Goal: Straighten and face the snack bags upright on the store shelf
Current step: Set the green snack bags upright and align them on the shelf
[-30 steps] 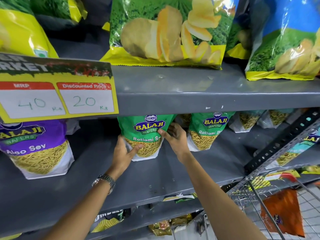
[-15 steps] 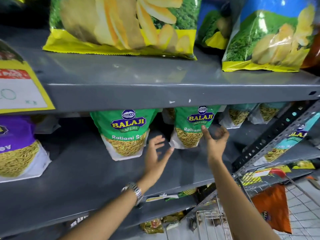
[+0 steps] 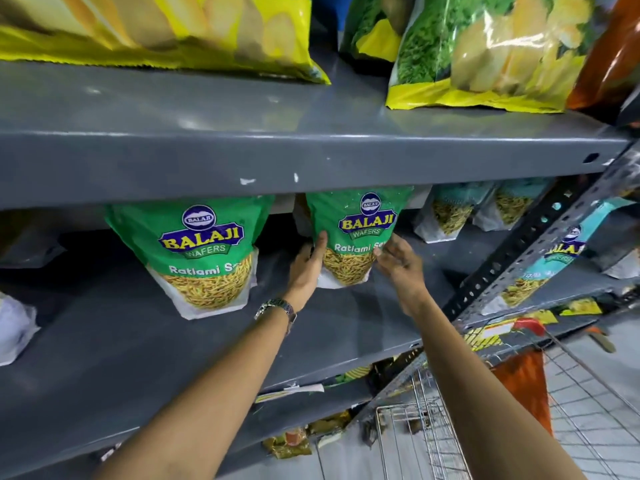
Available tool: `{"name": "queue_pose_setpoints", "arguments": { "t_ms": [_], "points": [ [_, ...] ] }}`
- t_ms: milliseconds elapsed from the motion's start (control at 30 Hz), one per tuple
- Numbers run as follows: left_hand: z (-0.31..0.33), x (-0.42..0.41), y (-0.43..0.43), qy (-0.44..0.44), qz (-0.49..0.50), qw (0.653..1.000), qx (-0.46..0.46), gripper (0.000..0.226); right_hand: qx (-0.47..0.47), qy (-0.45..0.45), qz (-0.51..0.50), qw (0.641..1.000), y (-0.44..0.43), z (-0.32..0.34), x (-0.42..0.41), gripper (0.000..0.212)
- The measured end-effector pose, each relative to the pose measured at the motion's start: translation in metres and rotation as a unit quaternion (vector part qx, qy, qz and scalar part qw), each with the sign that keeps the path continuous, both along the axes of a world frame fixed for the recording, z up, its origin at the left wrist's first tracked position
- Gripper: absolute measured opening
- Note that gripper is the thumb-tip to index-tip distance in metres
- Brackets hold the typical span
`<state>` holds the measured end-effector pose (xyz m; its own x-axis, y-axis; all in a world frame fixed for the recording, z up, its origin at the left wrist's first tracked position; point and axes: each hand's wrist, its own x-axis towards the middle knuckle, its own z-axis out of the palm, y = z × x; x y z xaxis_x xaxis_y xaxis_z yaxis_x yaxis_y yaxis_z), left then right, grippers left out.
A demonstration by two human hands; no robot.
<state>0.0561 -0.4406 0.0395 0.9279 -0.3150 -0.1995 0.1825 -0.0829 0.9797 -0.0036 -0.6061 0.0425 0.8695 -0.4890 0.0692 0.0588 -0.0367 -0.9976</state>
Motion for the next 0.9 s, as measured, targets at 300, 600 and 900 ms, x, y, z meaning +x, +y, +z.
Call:
{"name": "queue_pose_setpoints", "arguments": {
  "t_ms": [300,600,900],
  "points": [
    [0.003,-0.045,-0.002,-0.005,0.067,0.998,0.007,0.084,-0.001,-0.010,-0.032,0.999,0.007,-0.005,-0.029,0.035],
    [-0.003,-0.095,0.001,-0.006,0.051,0.999,-0.004,0.068,-0.023,-0.003,-0.070,0.997,0.015,-0.006,-0.086,0.034],
    [-0.007,-0.113,0.005,-0.015,0.021,1.000,0.013,0.073,-0.041,-0.031,-0.074,0.996,0.025,-0.005,-0.118,0.030]
  ]
}}
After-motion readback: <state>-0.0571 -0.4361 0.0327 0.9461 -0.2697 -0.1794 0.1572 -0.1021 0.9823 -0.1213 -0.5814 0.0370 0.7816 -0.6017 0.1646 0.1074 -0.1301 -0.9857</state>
